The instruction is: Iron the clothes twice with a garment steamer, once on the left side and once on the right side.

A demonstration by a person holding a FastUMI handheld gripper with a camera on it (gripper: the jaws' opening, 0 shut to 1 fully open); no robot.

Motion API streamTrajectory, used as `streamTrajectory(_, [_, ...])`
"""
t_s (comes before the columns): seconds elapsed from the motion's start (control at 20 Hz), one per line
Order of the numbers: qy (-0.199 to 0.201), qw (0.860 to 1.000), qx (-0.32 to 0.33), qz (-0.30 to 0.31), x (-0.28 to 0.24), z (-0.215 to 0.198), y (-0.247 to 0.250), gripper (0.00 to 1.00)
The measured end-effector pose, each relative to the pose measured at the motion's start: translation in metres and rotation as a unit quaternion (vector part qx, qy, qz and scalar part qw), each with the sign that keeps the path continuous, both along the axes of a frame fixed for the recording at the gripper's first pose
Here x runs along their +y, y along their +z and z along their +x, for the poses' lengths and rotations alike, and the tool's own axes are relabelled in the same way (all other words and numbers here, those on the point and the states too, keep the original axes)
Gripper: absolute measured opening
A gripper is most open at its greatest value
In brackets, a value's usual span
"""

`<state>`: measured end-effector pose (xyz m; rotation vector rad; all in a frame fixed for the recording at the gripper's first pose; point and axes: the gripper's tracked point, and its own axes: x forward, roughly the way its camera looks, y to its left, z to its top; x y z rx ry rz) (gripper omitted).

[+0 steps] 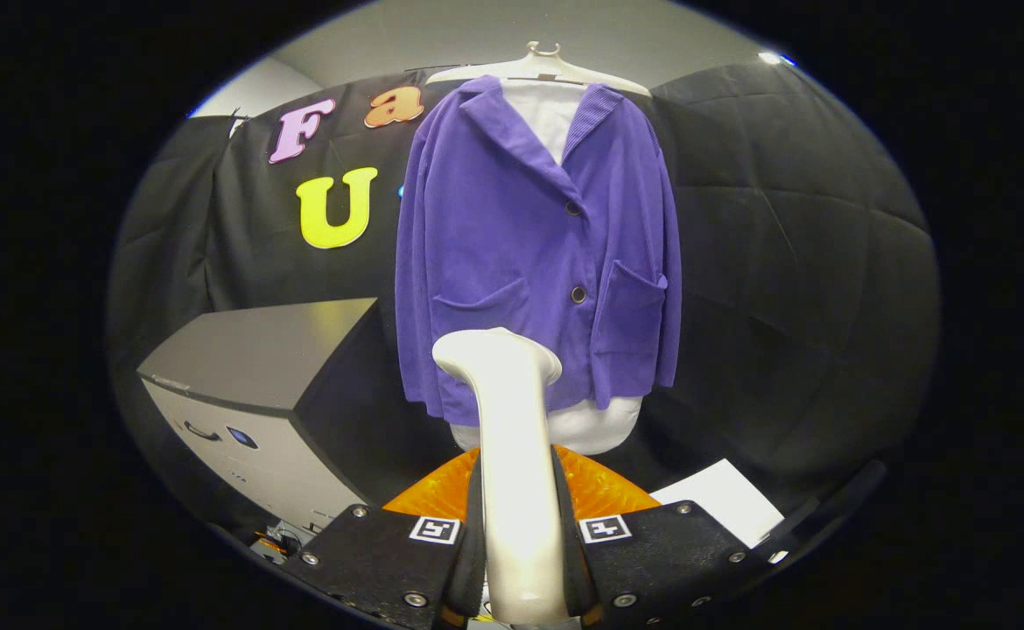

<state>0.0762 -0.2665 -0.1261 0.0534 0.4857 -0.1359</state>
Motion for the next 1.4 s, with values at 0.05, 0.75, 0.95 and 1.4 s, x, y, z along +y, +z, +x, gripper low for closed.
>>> streamTrajectory(0.05, [-0.002, 1.0, -0.006, 0.0, -0.004, 0.001, 0.007, 0.35])
streamTrajectory(0.75, [-0.039, 0.995, -0.09, -0.026, -0.049, 0.041, 0.11, 0.35])
streamTrajectory(0.95, [-0.053, 0.991, -0.117, -0.043, -0.06, 0.06, 0.142, 0.35])
streamTrajectory(1.4, [-0.092, 0.978, -0.184, -0.036, -0.098, 0.105, 0.206, 0.35])
